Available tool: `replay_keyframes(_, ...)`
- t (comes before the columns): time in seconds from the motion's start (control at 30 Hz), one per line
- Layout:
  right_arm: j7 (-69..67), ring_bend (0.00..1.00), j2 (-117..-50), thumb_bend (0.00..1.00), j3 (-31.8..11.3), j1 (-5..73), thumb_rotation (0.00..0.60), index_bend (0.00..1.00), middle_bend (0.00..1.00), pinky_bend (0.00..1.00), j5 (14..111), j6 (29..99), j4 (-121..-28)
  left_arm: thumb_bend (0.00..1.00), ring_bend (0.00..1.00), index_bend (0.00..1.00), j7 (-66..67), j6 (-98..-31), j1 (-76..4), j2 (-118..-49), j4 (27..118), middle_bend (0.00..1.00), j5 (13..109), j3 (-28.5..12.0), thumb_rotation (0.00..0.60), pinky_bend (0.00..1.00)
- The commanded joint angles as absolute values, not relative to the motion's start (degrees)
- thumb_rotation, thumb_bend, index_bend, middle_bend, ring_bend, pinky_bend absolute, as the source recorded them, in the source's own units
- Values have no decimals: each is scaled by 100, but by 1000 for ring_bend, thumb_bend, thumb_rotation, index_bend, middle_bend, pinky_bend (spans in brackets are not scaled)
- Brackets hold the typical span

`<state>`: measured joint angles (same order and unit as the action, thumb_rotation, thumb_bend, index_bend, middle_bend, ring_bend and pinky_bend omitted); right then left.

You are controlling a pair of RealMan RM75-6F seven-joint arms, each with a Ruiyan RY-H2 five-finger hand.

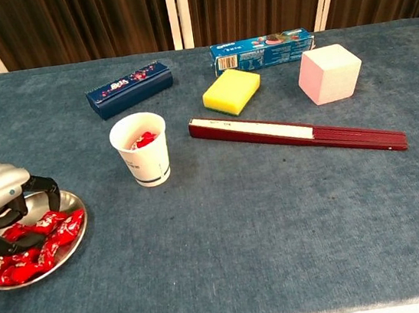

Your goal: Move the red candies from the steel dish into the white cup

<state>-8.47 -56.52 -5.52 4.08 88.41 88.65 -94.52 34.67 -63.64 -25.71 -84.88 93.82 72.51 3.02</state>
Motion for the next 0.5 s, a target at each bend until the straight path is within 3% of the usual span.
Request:
replay_keyframes(0.03,-848,0,-5654,120,-553,409,600,0,6,0,8831,8860,-9456,311,883,466,3378,-6314,-2577,-8489,9380,933,7239,294,600,903)
replay_keyframes(0.23,-848,0,-5652,120,-556,405,600,0,6,0,8820,8868,-9456,397,883,561,3039,-6208,-2602,-8479,9344,933,7286,253,600,903)
replay_keyframes(0.5,-889,0,-5665,120,-556,392,600,0,6,0,8832,8901,-9426,405,883,572,2429,-6487,-2621,-8094,9867,933,7556,-64,600,903)
